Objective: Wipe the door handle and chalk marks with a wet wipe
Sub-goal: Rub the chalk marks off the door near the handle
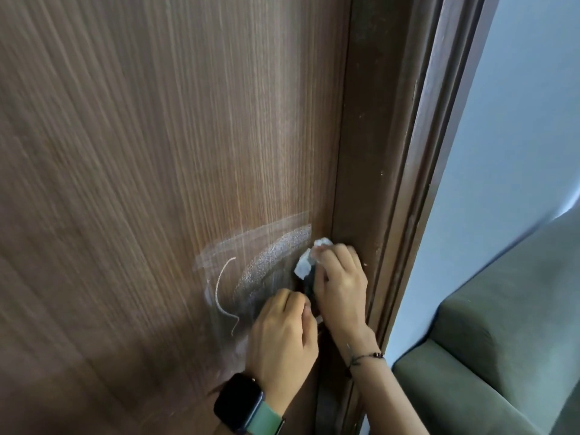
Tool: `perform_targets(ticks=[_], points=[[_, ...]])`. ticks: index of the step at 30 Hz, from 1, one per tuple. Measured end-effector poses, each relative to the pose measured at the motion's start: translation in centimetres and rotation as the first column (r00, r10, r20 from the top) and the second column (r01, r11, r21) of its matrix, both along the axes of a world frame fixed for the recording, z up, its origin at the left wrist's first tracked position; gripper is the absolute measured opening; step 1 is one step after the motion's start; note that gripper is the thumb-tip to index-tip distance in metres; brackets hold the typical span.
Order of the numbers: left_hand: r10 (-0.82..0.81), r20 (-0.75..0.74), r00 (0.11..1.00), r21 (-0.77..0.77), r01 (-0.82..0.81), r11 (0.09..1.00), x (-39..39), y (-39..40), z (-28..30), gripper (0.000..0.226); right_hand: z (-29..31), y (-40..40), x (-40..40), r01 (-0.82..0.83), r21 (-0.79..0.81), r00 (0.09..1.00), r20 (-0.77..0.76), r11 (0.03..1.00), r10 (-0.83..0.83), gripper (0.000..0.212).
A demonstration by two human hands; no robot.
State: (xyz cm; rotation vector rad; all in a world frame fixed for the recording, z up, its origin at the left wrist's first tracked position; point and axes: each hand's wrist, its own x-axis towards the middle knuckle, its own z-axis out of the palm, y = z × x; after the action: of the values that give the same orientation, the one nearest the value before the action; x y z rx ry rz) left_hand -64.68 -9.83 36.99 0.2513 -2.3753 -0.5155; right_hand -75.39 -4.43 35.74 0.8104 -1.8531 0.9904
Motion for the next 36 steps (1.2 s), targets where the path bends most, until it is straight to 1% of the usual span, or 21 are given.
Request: perform_targets(ticks=[3, 5, 7, 10, 12, 15, 17, 19, 21, 22, 23, 24, 25, 27, 28, 29, 30, 32, 34, 35, 36], points=[[0.000, -0.011, 1.000, 0.032, 0.000, 0.999, 0.5, 0.3, -0.2, 0.025, 3.2, 0.3, -0.6, -0.016, -0.122, 0.993, -0.115, 0.992, 0.002, 0.022], [0.021, -0.016, 1.000, 0.056, -0.020, 0.998, 0.7, 0.5, -0.3, 0.025, 4.1, -0.6, -1.0, -0.023, -0.181, 0.995, -0.104, 0.983, 0.004, 0.022], [0.051, -0.016, 0.999, 0.053, -0.050, 0.997, 1.1, 0.5, -0.6, 0.024, 2.4, -1.7, -0.4, -0.017, -0.163, 0.998, -0.056, 0.986, 0.008, 0.020], [0.075, -0.004, 0.997, 0.053, -0.075, 0.996, 1.8, 0.4, -0.9, 0.023, -1.3, -1.8, 1.3, -0.073, -0.042, 0.997, -0.036, 0.996, 0.071, 0.020], [0.102, 0.001, 0.995, 0.044, -0.102, 0.994, 2.0, 0.3, -1.0, 0.024, -0.7, -0.9, 0.8, -0.131, -0.023, 0.990, -0.053, 0.991, 0.130, 0.017], [0.107, -0.011, 0.994, 0.057, -0.106, 0.993, 2.2, 0.1, -0.7, 0.024, 2.9, -0.8, -1.0, -0.102, -0.169, 0.991, -0.099, 0.980, 0.086, 0.014], [0.118, -0.031, 0.993, 0.072, -0.115, 0.991, 2.3, 0.0, -0.5, 0.023, 3.3, -2.1, -0.8, -0.089, -0.208, 0.994, -0.087, 0.974, 0.072, 0.013], [0.114, -0.039, 0.993, 0.076, -0.111, 0.991, 2.4, -0.1, -0.7, 0.022, 0.6, -2.7, 0.5, -0.101, -0.135, 0.992, -0.086, 0.986, 0.090, 0.011], [0.115, -0.043, 0.992, 0.078, -0.111, 0.991, 2.5, -0.3, -0.8, 0.023, -2.3, -2.2, 1.7, -0.178, 0.011, 0.980, -0.089, 0.984, 0.179, 0.010], [0.123, -0.039, 0.992, 0.081, -0.120, 0.990, 2.6, -0.4, -0.9, 0.024, -2.7, -1.6, 1.8, -0.212, 0.077, 0.972, -0.092, 0.974, 0.218, 0.013], [0.130, -0.038, 0.991, 0.080, -0.127, 0.989, 2.7, -0.5, -0.9, 0.024, -2.4, -1.1, 1.4, -0.222, 0.100, 0.967, -0.103, 0.970, 0.232, 0.017], [0.130, -0.040, 0.991, 0.078, -0.127, 0.989, 2.8, -0.6, -0.8, 0.024, -1.5, -0.8, 0.8, -0.212, 0.064, 0.969, -0.115, 0.975, 0.218, 0.022], [0.124, -0.042, 0.991, 0.080, -0.120, 0.990, 2.9, -0.7, -0.7, 0.023, 0.0, -0.7, 0.2, -0.190, -0.021, 0.976, -0.117, 0.982, 0.186, 0.026], [0.111, -0.053, 0.992, 0.087, -0.106, 0.991, 3.1, -0.7, -0.4, 0.022, 3.0, -1.2, -0.7, -0.119, -0.201, 0.991, -0.084, 0.972, 0.104, 0.018], [0.105, -0.060, 0.993, 0.090, -0.100, 0.991, 3.3, -0.7, -0.4, 0.022, 3.5, -1.8, -0.5, -0.083, -0.232, 0.995, -0.068, 0.969, 0.069, 0.013], [0.099, -0.064, 0.993, 0.092, -0.093, 0.991, 3.3, -0.7, -0.3, 0.023, 3.2, -2.6, 0.1, -0.065, -0.220, 0.996, -0.070, 0.973, 0.051, 0.011], [0.092, -0.064, 0.994, 0.093, -0.086, 0.992, 3.5, -0.8, -0.3, 0.023, 2.2, -3.1, 0.9, -0.077, -0.169, 0.995, -0.083, 0.983, 0.064, 0.010], [0.090, -0.066, 0.994, 0.092, -0.084, 0.992, 3.7, -1.1, -0.2, 0.024, -0.9, -3.2, 2.4, -0.153, 0.007, 0.981, -0.115, 0.988, 0.153, 0.009], [0.090, -0.078, 0.993, 0.092, -0.083, 0.992, 4.0, -1.4, -0.2, 0.023, -2.6, -1.9, 2.7, -0.210, 0.175, 0.968, -0.100, 0.962, 0.230, 0.011], [0.086, -0.084, 0.993, 0.089, -0.079, 0.993, 4.2, -1.5, -0.3, 0.023, -2.6, -1.0, 2.4, -0.224, 0.193, 0.966, -0.084, 0.955, 0.244, 0.011], [0.079, -0.091, 0.993, 0.092, -0.071, 0.993, 4.4, -1.6, -0.3, 0.022, -1.9, -0.4, 2.0, -0.224, 0.143, 0.969, -0.071, 0.964, 0.236, 0.012]])
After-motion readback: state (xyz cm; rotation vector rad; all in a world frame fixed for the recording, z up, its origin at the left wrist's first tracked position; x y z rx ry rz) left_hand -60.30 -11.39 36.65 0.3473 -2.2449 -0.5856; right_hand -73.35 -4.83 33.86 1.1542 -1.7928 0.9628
